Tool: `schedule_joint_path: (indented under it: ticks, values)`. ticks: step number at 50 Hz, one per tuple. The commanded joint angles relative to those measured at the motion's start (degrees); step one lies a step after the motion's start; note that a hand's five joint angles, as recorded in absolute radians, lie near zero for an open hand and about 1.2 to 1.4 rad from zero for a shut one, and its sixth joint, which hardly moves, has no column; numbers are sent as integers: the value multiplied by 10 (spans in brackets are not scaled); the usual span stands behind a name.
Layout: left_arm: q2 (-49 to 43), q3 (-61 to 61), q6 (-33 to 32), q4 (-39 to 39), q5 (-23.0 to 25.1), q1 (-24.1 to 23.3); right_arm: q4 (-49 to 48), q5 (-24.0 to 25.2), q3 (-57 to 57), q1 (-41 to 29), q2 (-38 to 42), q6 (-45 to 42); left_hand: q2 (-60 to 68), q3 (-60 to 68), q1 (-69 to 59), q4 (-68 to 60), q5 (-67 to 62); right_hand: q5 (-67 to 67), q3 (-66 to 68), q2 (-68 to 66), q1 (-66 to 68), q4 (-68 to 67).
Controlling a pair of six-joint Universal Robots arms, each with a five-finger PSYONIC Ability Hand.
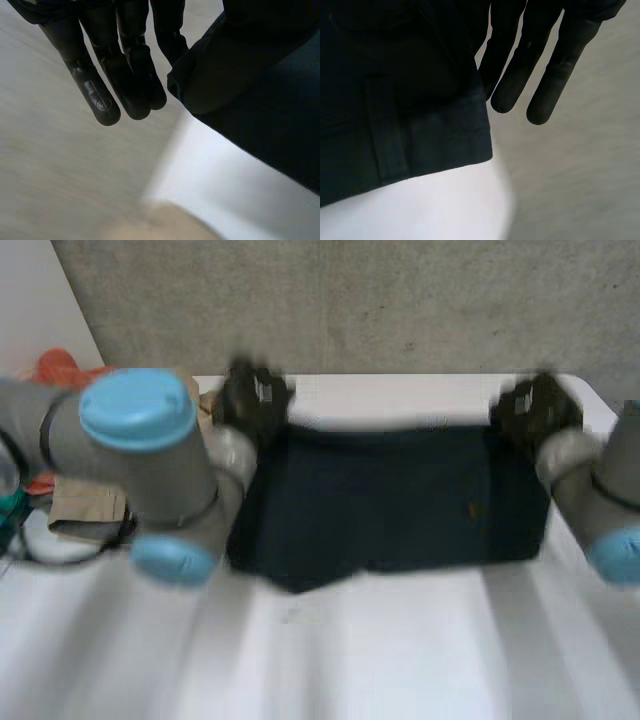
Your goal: Fold the laundry.
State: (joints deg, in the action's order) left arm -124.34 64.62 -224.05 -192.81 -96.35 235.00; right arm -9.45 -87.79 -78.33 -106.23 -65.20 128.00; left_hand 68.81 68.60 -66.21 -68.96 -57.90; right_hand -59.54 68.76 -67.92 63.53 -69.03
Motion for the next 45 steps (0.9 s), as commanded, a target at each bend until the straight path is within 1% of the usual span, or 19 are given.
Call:
schedule_joint_path:
  ticks: [1, 2, 3, 6, 9, 11, 14, 19, 23, 27, 31, 34, 35, 38, 39, 40, 42, 43, 45]
  values:
    - [-10, -170, -75, -269, 29, 31, -216, -6, 181, -11, 17, 25, 112, 114, -138, -110, -121, -105, 112, -121, 165, -110]
    - [-7, -177, -74, -300, 41, 33, -268, -5, 193, -9, 14, 33, 112, 114, -138, -110, -121, -105, 112, -121, 165, -110]
    - [-1, -184, -71, -343, 65, 38, -288, -6, 196, -9, 14, 36, 112, 114, -138, -110, -121, -105, 112, -121, 165, -110]
    - [5, -182, -71, -341, 84, 34, -298, -6, 222, -15, 18, 37, 112, 114, -138, -110, -121, -105, 112, -121, 165, -110]
    - [9, -174, -68, -312, 77, 37, -276, -7, 236, -25, 23, 39, 112, 114, -138, -110, -121, -105, 112, -121, 165, -110]
    - [10, -147, -68, -290, 58, 39, -253, -7, 237, -31, 30, 44, 112, 114, -138, -110, -121, -105, 112, -121, 165, -110]
    - [13, -106, -68, -282, 43, 39, -230, -6, 230, -35, 41, 57, 112, 114, -138, -110, -121, -105, 112, -121, 165, -110]
    - [22, -28, -60, -277, 37, 39, -207, 2, 200, -35, 72, 69, 112, 114, -138, -110, -121, -105, 112, -121, 165, -110]
    - [37, 53, -31, -274, 37, 34, -179, 2, 165, -35, 111, 70, 112, 114, -138, -110, -121, -105, 112, -121, 165, -110]
    - [37, 135, 3, -267, 37, 22, -130, -3, 113, -37, 150, 64, 112, 114, -138, -110, -121, -105, 112, -121, 165, -110]
    - [36, 205, 22, -241, 37, 5, -87, -12, 70, -47, 148, 64, 112, 114, -138, -110, -121, -105, 112, -121, 165, -110]
    - [45, 255, 27, -207, 36, -4, -54, -16, 42, -44, 129, 64, 112, 114, -138, -110, -121, -105, 112, -121, 165, -110]
    - [50, 266, 29, -196, 36, -5, -31, -18, 22, -43, 108, 65, 112, 114, -138, -110, -121, -105, 112, -121, 165, -110]
    - [97, 309, 35, -139, 33, -4, 15, -17, -8, -43, 71, 60, 112, 114, -138, -110, -121, -105, 112, -121, 165, -110]
    - [109, 320, 35, -121, 31, -5, 55, -16, -27, -43, 48, 55, 112, 114, -138, -110, -121, -105, 112, -121, 165, -110]
    - [135, 340, 36, -83, 27, -7, 76, -15, -36, -42, 36, 52, 112, 114, -138, -110, -121, -105, 112, -121, 165, -110]
    - [160, 357, 36, -42, 21, -9, 138, -8, -60, -42, 10, 44, 112, 114, -138, -110, -121, -105, 112, -121, 165, -110]
    - [191, 371, 34, 3, 15, -11, 157, -7, -68, -42, 2, 40, 112, 114, -138, -110, -121, -105, 112, -121, 165, -110]
    - [223, 384, 33, 52, 7, -18, 192, -7, -83, -41, -13, 32, 112, 114, -138, -110, -121, -105, 112, -121, 165, -110]
